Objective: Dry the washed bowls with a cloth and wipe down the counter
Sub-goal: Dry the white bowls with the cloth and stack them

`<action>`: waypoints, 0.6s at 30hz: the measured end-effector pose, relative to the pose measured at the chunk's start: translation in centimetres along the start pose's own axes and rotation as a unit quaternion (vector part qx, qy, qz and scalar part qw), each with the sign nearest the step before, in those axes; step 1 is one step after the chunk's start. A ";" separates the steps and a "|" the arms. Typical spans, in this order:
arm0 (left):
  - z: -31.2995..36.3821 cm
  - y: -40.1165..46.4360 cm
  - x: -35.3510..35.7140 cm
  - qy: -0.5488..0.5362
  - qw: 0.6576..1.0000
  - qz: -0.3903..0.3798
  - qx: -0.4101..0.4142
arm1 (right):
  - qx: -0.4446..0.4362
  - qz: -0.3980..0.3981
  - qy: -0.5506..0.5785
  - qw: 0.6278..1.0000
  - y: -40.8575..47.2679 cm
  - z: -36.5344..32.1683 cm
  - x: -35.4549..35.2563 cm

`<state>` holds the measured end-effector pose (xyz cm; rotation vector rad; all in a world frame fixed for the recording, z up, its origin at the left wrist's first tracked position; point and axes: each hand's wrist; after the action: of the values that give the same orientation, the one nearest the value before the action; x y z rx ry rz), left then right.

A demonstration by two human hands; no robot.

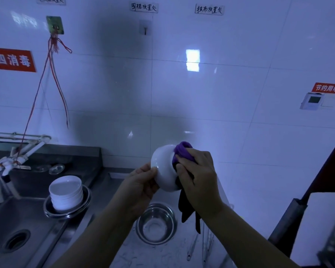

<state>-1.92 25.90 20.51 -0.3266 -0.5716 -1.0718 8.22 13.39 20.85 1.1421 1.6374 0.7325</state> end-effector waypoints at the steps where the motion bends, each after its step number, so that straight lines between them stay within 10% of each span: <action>1: 0.1 0.0 0.0 -0.002 1.000 0.007 0.003 | -0.003 -0.005 0.015 1.000 -0.3 -0.3 0.1; 18: 0.4 -1.3 2.1 -0.058 0.997 0.030 -0.027 | -0.114 -0.005 -0.018 0.993 -0.8 -0.5 2.6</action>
<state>-2.47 23.94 22.00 -0.4534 -0.6339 -1.0151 7.23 15.53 19.37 0.9777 1.4860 0.8624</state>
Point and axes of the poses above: each hand's wrist, its own y-axis towards the middle knuckle, its own x-axis out of the palm, z = x × y, and after that the axes turned 4 degrees about y, right-handed
